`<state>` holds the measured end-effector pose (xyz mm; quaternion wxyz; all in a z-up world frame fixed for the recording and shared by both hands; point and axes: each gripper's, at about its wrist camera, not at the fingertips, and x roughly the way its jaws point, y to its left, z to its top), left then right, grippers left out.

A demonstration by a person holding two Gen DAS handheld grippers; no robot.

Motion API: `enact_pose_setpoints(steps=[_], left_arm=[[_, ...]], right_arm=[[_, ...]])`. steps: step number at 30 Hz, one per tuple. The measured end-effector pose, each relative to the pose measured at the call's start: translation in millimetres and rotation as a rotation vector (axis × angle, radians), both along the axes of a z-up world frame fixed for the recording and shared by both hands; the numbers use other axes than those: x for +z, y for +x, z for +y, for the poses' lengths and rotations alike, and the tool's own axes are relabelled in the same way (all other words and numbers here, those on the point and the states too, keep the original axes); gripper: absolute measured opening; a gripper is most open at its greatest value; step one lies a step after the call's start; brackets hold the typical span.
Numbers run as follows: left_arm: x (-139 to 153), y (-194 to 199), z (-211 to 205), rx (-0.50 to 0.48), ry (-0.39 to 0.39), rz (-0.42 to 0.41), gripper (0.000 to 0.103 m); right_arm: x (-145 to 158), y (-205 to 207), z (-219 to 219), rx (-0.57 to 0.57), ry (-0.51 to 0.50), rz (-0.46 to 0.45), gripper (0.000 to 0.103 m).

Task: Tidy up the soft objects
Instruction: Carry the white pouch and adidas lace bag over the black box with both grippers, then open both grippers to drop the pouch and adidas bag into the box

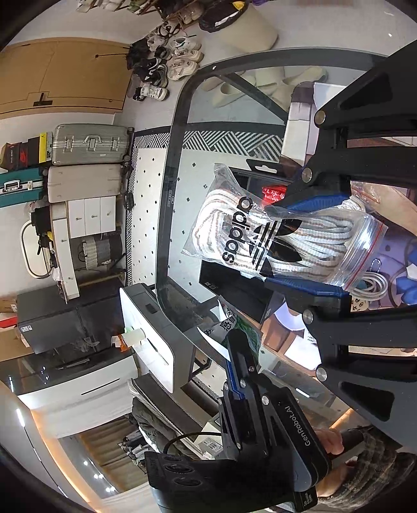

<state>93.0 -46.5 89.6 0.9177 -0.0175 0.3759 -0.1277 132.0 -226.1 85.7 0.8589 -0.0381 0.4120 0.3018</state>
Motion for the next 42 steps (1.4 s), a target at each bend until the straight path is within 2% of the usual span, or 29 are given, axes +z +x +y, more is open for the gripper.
enact_pose_setpoints(steps=[18,31,42], left_arm=[[-9.9,43.9,-0.3,-0.015,-0.02,0.03,0.002],[-36.0,69.8,-4.8,-0.017,-0.054,0.083,0.002],[-56.6,78.6,-6.6,-0.022,-0.049,0.133,0.003]], right_arm=[[-4.6,39.2,18.2,-0.003,-0.011,0.008,0.037],[-39.6,70.6,30.9,-0.003,-0.033,0.058,0.037],[-71.4,88.2,38.8,0.006,-0.054,0.104,0.037]])
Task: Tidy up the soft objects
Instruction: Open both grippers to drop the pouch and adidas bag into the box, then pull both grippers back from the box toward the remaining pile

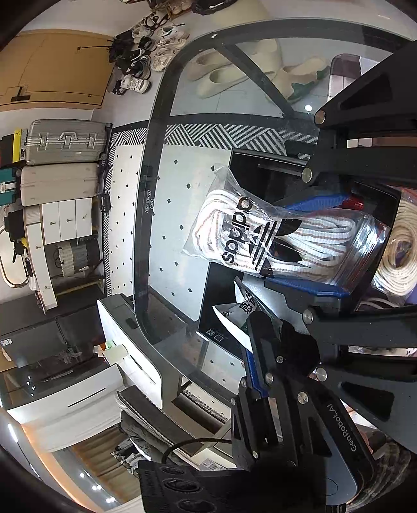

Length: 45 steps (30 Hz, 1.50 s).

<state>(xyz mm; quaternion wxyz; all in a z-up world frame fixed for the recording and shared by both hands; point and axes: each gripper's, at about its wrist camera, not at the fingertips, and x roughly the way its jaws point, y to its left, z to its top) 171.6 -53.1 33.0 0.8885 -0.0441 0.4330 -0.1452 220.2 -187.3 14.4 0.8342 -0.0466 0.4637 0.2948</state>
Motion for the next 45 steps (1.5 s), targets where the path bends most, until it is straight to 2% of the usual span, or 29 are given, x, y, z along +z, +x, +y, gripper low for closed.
enact_pose_setpoints(steps=[4,8,10,13,15,18,21,23,28,30,32,34,36,37,44,45], left_arm=[[-4.6,0.1,-1.4,-0.003,-0.001,0.016,0.003],[-3.8,-1.7,-4.1,-0.011,0.003,0.017,0.004],[-3.6,-2.2,-6.2,-0.014,0.009,0.024,0.008],[-2.5,-3.8,-7.7,-0.019,0.02,0.025,0.015],[-1.2,-5.7,-6.2,-0.01,0.01,0.026,0.029],[1.1,-9.4,-6.4,-0.012,0.002,0.02,0.042],[2.9,-13.8,-11.2,-0.019,0.021,0.02,0.045],[4.6,-17.0,-13.4,-0.023,0.029,0.016,0.047],[11.9,-25.5,-17.5,-0.019,0.055,0.002,0.063],[15.0,-29.3,-16.8,-0.014,0.056,-0.002,0.076],[17.8,-33.9,-16.3,-0.011,0.058,-0.004,0.076],[20.2,-38.8,-14.9,-0.006,0.062,-0.007,0.081],[22.8,-44.6,-14.5,-0.005,0.078,-0.016,0.091],[24.1,-47.0,-14.0,-0.005,0.083,-0.021,0.091],[29.0,-63.3,-9.3,0.007,0.093,-0.029,0.099],[29.1,-65.7,-9.6,0.008,0.091,-0.03,0.103]], right_arm=[[-6.9,0.3,3.4,0.01,-0.027,-0.001,0.037],[-8.5,0.9,1.0,0.006,-0.012,0.0,0.043],[-5.9,0.2,-2.2,0.0,-0.003,-0.007,0.045],[-1.2,-2.7,-8.2,-0.006,-0.003,-0.018,0.048],[2.6,-5.2,-13.3,-0.017,-0.001,-0.023,0.049],[7.7,-9.8,-21.5,-0.028,0.001,-0.03,0.051],[13.6,-15.9,-32.8,-0.038,0.013,-0.041,0.062],[18.3,-20.9,-39.3,-0.039,0.011,-0.051,0.073],[27.7,-32.4,-58.4,-0.055,0.022,-0.061,0.085],[29.7,-38.0,-64.8,-0.061,0.028,-0.063,0.088],[32.0,-43.5,-69.6,-0.061,0.036,-0.063,0.093],[33.4,-49.9,-74.3,-0.057,0.046,-0.057,0.097],[34.5,-55.2,-77.3,-0.053,0.053,-0.054,0.099],[34.5,-57.7,-80.5,-0.053,0.054,-0.055,0.101],[33.3,-75.1,-82.9,-0.057,0.054,-0.044,0.102],[33.3,-75.1,-82.9,-0.057,0.053,-0.045,0.102]])
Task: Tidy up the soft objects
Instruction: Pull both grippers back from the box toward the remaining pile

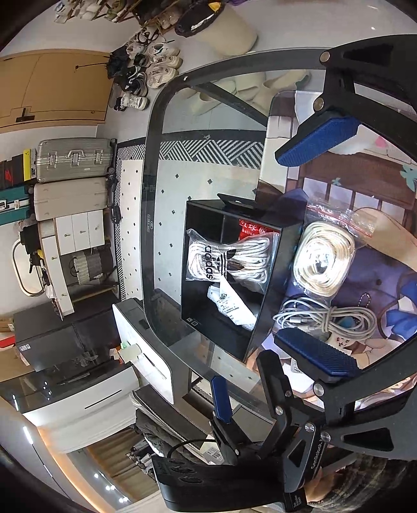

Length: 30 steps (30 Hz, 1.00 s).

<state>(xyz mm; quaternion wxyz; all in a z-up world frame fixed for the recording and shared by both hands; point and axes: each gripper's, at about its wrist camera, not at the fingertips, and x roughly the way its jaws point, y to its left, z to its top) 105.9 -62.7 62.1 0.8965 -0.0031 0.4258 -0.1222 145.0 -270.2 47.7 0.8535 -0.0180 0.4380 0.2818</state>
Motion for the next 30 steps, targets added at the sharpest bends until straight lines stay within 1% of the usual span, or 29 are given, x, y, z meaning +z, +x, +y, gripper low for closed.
enact_pose_setpoints(steps=[5,8,17,30], left_arm=[[1.0,-12.8,-1.4,0.002,0.012,-0.006,0.103],[2.5,-21.4,-1.7,0.001,0.022,-0.014,0.103],[-0.9,-41.6,4.2,0.014,0.043,-0.023,0.103],[-6.7,-67.5,9.8,0.022,0.089,-0.036,0.103]], right_arm=[[0.0,-13.1,-5.7,0.0,0.018,0.001,0.102],[0.7,-20.5,-4.5,0.031,0.035,0.005,0.102],[-2.2,-32.6,-4.0,0.049,0.006,0.002,0.102],[-19.6,-46.1,4.0,0.098,-0.036,0.018,0.102]])
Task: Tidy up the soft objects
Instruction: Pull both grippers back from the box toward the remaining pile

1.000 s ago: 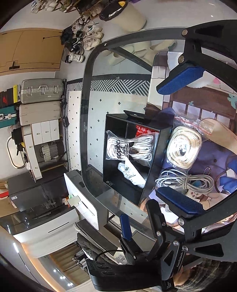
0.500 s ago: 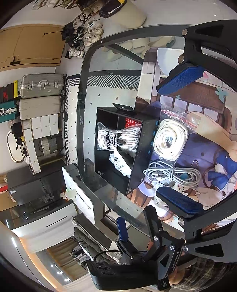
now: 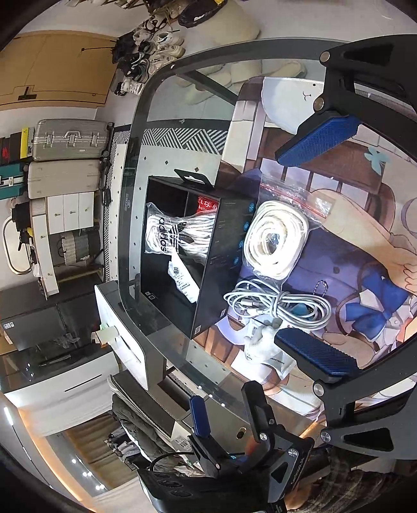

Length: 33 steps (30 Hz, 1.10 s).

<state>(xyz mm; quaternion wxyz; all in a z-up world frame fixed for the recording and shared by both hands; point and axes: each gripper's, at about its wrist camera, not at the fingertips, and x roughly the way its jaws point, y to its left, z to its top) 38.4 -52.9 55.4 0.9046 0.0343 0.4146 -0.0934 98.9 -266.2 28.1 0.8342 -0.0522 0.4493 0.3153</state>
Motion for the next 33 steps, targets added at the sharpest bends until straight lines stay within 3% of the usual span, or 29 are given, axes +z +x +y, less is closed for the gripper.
enact_pose_setpoints(steps=[33], left_arm=[[-57.1,-15.2,10.6,-0.031,0.003,0.127,0.103]], right_arm=[[-44.7,1.4,4.7,0.051,-0.074,0.046,0.102]])
